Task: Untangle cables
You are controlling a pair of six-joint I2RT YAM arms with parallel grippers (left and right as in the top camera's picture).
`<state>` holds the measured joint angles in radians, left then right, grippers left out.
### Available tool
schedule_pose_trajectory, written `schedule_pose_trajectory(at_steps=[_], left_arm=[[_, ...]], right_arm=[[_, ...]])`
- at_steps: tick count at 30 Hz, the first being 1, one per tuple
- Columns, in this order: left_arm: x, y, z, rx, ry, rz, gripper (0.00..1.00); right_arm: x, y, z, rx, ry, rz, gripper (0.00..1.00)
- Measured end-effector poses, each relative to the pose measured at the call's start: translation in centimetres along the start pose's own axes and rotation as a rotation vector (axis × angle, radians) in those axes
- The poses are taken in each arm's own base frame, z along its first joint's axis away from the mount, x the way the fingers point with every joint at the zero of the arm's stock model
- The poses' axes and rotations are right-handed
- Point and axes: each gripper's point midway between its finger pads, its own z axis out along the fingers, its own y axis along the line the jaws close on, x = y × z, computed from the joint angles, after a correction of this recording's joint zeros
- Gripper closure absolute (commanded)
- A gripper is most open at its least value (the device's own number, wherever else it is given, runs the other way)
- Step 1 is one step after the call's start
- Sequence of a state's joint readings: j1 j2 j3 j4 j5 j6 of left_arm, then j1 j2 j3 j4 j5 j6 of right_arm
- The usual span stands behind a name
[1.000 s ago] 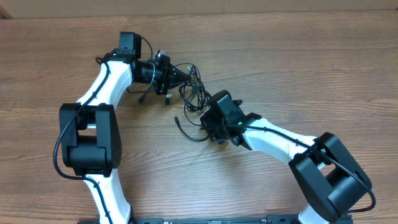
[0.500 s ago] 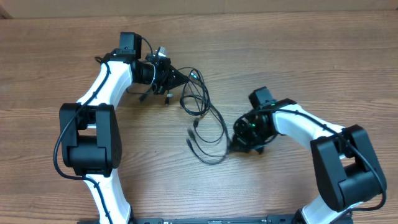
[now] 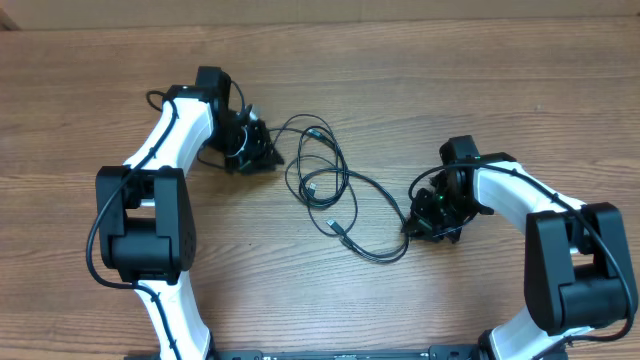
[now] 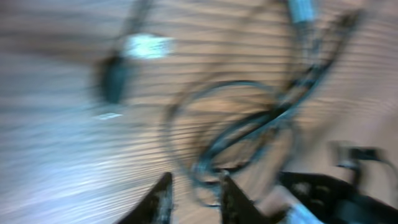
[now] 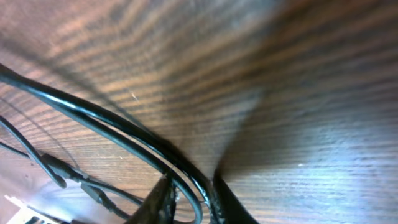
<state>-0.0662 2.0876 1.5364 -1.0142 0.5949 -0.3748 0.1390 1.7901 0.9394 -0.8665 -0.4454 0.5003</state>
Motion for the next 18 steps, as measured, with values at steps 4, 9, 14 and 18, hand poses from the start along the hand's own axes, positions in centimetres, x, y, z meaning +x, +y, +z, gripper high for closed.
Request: schedule_pose_trajectory(at_steps=[4, 9, 14, 18], left_arm=[[0.3, 2.4, 0.0, -0.151, -0.007, 0.004, 0.55], [1.3, 2.3, 0.9, -0.234, 0.013, 0.103, 0.32], [3.1, -0.7, 2.6, -0.166, 0.075, 0.312, 0.3], [4.0, -2.5, 3.7, -0.133, 0.093, 0.408, 0.33]], right_arm=[[-0.6, 0.6, -0.3, -0.023, -0.028, -0.024, 0.59], [-0.8, 0.9, -0.5, -0.035, -0.042, -0.033, 0.53], [-0.1, 1.0, -1.9, -0.005, 0.002, -0.082, 0.47], [-1.1, 2.8, -3.4, -0.035, -0.029, -0.155, 0.46]])
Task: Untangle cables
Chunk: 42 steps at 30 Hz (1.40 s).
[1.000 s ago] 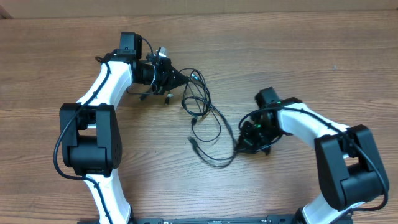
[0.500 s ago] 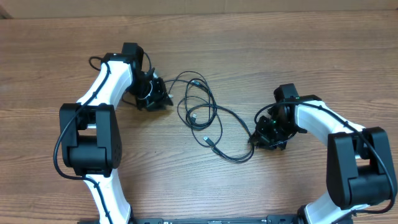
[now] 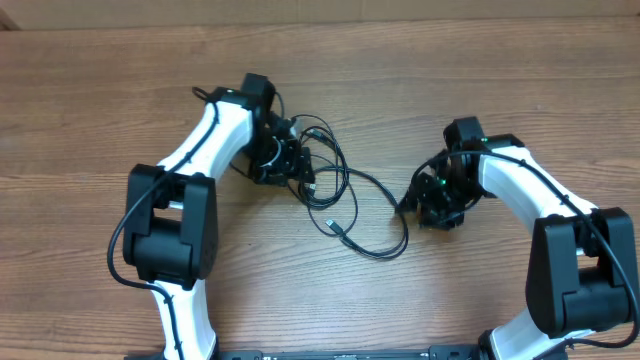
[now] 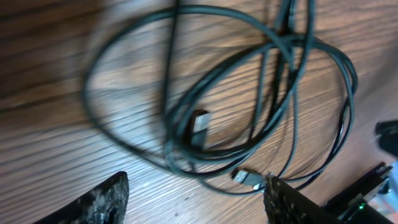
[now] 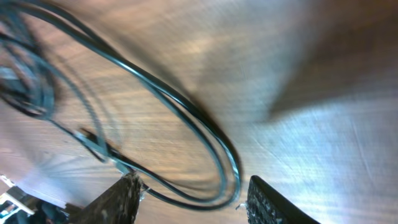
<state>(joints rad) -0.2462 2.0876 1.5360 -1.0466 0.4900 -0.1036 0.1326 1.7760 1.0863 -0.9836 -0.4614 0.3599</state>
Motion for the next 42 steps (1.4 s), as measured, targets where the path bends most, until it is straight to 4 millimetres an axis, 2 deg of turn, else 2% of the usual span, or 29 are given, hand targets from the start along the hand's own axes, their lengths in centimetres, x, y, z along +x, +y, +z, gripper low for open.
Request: schedule_pose_trajectory(at_steps=[10, 15, 19, 23, 24, 26, 27, 28, 30, 33, 37, 39, 42], left_arm=[[0.3, -0.9, 2.1, -0.194, -0.016, -0.019, 0.42], [0.6, 0.1, 2.1, -0.304, -0.036, -0.118, 0.43], [0.4, 1.3, 1.7, -0.343, -0.068, -0.234, 0.47], [0.7, 2.1, 2.4, -0.357, -0.078, -0.289, 0.53], [0.9, 2.3, 2.8, -0.359, -0.078, -0.3, 0.55], [1.0, 2.6, 3.0, -0.36, -0.082, -0.312, 0.71], [1.0, 2.6, 3.0, -0.358, -0.084, -0.314, 0.92], [1.0, 2.8, 3.0, -0.361, -0.087, -0.317, 0.96], [1.6, 3.4, 3.0, -0.383, -0.073, -0.321, 0.96], [1.6, 3.5, 2.9, -0.38, -0.06, -0.282, 0.96], [2.2, 3.3, 1.9, -0.383, -0.01, -0.215, 0.96], [1.6, 2.7, 0.9, -0.379, -0.015, -0.193, 0.96], [-0.4, 0.7, -1.8, -0.351, -0.094, -0.125, 0.96]], right_arm=[[-0.2, 0.3, -0.2, -0.007, -0.004, -0.032, 0.46], [-0.3, 0.4, -0.2, -0.01, -0.009, -0.038, 0.47], [-0.3, 0.3, -0.2, -0.01, -0.009, -0.038, 0.46], [-0.3, 0.4, -0.2, -0.01, -0.009, -0.039, 0.47], [-0.3, 0.4, -0.2, -0.011, -0.011, -0.04, 0.46], [-0.4, 0.4, -0.2, -0.011, -0.012, -0.043, 0.46], [-0.4, 0.4, -0.2, -0.011, -0.012, -0.043, 0.47], [-0.4, 0.4, -0.2, -0.012, -0.013, -0.043, 0.46], [-0.5, 0.5, -0.2, -0.014, -0.018, -0.047, 0.46], [-0.7, 0.6, -0.2, -0.017, -0.026, -0.054, 0.46], [-1.1, 0.7, -0.2, -0.023, -0.04, -0.067, 0.35], [-1.0, 0.7, -0.2, -0.022, -0.039, -0.069, 0.34], [-1.0, 0.8, -0.2, -0.029, -0.037, -0.071, 0.34]])
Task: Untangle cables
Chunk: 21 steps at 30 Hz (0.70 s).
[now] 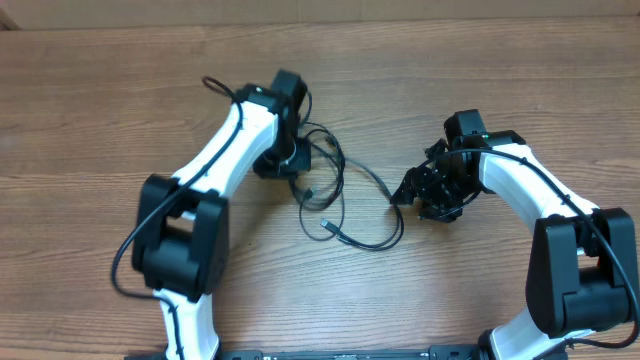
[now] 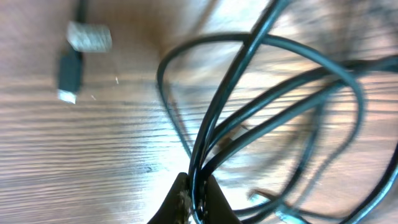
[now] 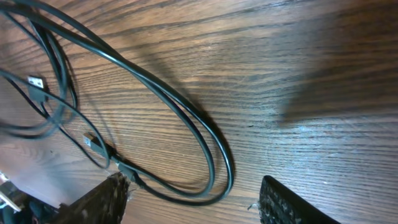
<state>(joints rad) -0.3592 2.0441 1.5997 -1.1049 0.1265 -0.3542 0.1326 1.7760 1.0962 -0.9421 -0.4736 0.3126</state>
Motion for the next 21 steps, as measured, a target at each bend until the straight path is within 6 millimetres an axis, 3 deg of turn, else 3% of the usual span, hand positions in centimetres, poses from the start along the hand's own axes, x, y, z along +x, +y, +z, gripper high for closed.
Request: schedule_pose_trajectory(at_steps=[3, 5, 8, 13, 18, 21], left_arm=[[-1.5, -1.3, -5.3, 0.048, -0.14, 0.067, 0.96], [-1.9, -2.1, -9.2, 0.08, -0.246, 0.123, 0.96], [-1.8, -3.3, -15.4, 0.121, -0.423, 0.232, 0.96], [-0.8, -4.6, -23.6, 0.144, -0.691, 0.404, 0.96], [0.4, -4.9, -28.5, 0.144, -0.85, 0.491, 0.96], [1.2, -4.6, -28.5, 0.139, -0.835, 0.498, 0.96]], right_arm=[[-0.1, 0.9, 0.0, -0.052, 0.003, -0.035, 0.34], [-0.1, 2.6, -0.2, -0.142, 0.007, -0.102, 0.33], [0.1, 5.2, -0.8, -0.293, 0.013, -0.202, 0.32], [0.1, 10.2, -3.1, -0.6, -0.016, -0.402, 0.3], [0.0, 14.1, -6.5, -0.844, -0.072, -0.59, 0.28], [-0.1, 15.5, -8.0, -0.923, -0.094, -0.659, 0.28]])
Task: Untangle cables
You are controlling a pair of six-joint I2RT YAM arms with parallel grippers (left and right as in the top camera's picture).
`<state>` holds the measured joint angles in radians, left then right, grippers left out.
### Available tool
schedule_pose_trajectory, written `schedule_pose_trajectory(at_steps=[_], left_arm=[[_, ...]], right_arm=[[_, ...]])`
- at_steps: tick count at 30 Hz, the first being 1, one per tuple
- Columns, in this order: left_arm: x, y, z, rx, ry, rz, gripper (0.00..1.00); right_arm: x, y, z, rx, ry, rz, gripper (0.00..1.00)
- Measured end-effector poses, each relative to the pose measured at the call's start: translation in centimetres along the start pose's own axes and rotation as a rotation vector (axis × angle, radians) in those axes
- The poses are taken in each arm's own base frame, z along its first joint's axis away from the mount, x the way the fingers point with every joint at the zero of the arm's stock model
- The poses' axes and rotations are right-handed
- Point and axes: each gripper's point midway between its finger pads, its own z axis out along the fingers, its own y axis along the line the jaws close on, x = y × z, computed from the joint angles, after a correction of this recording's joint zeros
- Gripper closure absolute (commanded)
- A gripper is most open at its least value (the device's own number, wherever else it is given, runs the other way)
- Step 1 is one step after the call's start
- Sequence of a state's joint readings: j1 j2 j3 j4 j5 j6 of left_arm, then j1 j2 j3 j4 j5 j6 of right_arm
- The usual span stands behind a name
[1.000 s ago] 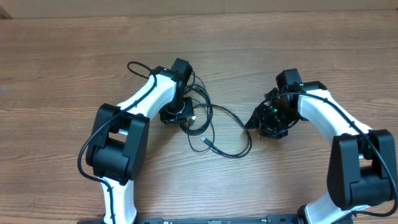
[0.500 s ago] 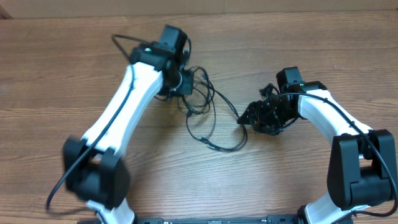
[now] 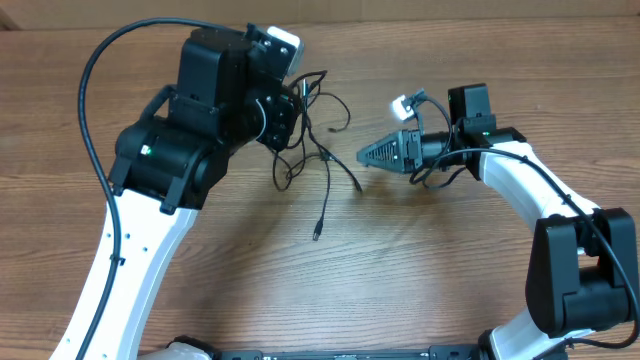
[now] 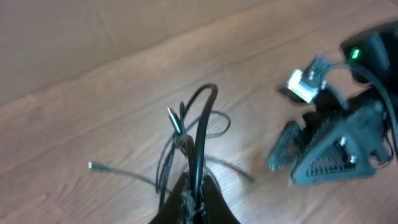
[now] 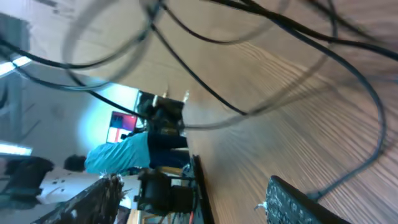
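Note:
A tangle of thin black cables (image 3: 305, 150) hangs lifted off the wooden table (image 3: 450, 280). One plug end (image 3: 318, 232) dangles lowest. My left gripper (image 3: 287, 110) is raised high and shut on several strands at the top of the bundle. In the left wrist view its fingers (image 4: 196, 186) pinch the black cables (image 4: 200, 118), which fall away toward the table. My right gripper (image 3: 362, 155) is also raised and points left at the bundle, open and empty. In the right wrist view (image 5: 193, 193) its fingers stand far apart, with blurred cable loops (image 5: 205, 93) ahead.
The left arm's own black wire (image 3: 95, 60) arcs over the back left of the table. A cardboard-coloured wall (image 4: 93, 37) runs along the table's far edge. Wood surface (image 3: 330, 300) lies beneath the hanging plug.
My left gripper, still shut on the strands, has gone from table level to high up, so the tangle now hangs. My right gripper, still open, has risen and points at the bundle.
First the cables lay spread on the table, my left gripper to their left and my right gripper shut on the right loop. Then both grippers were open, the left over the tangle. Then the left was shut on strands. Now the bundle hangs from it.

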<state>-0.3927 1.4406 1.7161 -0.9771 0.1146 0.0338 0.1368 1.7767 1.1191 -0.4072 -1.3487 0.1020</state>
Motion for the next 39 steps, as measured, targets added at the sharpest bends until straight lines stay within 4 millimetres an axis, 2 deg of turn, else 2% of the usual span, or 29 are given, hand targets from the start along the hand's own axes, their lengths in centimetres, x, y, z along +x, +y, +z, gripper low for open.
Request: schedule_pose_trajectory(at_steps=[3, 6, 10, 13, 18, 24, 28, 31, 35, 39], left_arm=[[1.2, 0.0, 0.8, 0.003, 0.056, -0.007, 0.96], [2.0, 0.0, 1.9, 0.01, 0.099, -0.02, 0.96], [3.0, -0.3, 4.1, 0.038, 0.159, -0.064, 0.96], [3.5, -0.7, 5.0, 0.067, 0.185, -0.097, 0.96], [3.9, -2.3, 5.1, 0.161, 0.209, -0.123, 0.96], [4.6, -5.2, 4.2, 0.339, 0.245, -0.102, 0.96], [4.6, -6.6, 3.6, 0.429, 0.245, -0.093, 0.96], [4.6, -7.1, 3.4, 0.457, 0.244, -0.094, 0.96], [4.4, -7.3, 2.8, 0.471, 0.236, -0.091, 0.96], [3.5, -6.7, 0.7, 0.438, 0.183, -0.118, 0.96]], right_arm=[[-0.4, 0.2, 0.3, -0.004, -0.001, 0.011, 0.29], [-0.3, -0.5, 1.1, 0.05, 0.001, 0.08, 0.29], [0.4, -1.9, 3.4, 0.167, 0.019, 0.166, 0.29], [0.8, -2.3, 5.7, 0.237, 0.03, 0.164, 0.29], [0.6, -2.6, 8.7, 0.329, 0.0, 0.131, 0.29], [-1.3, -2.9, 10.0, 0.397, -0.105, 0.098, 0.29], [-1.9, -4.2, 9.4, 0.482, -0.16, 0.125, 0.29], [-1.2, -6.6, 8.0, 0.621, -0.193, 0.202, 0.28], [0.0, -9.7, 5.2, 0.829, -0.244, 0.304, 0.26], [0.6, -11.9, 1.8, 0.972, -0.291, 0.386, 0.22]])
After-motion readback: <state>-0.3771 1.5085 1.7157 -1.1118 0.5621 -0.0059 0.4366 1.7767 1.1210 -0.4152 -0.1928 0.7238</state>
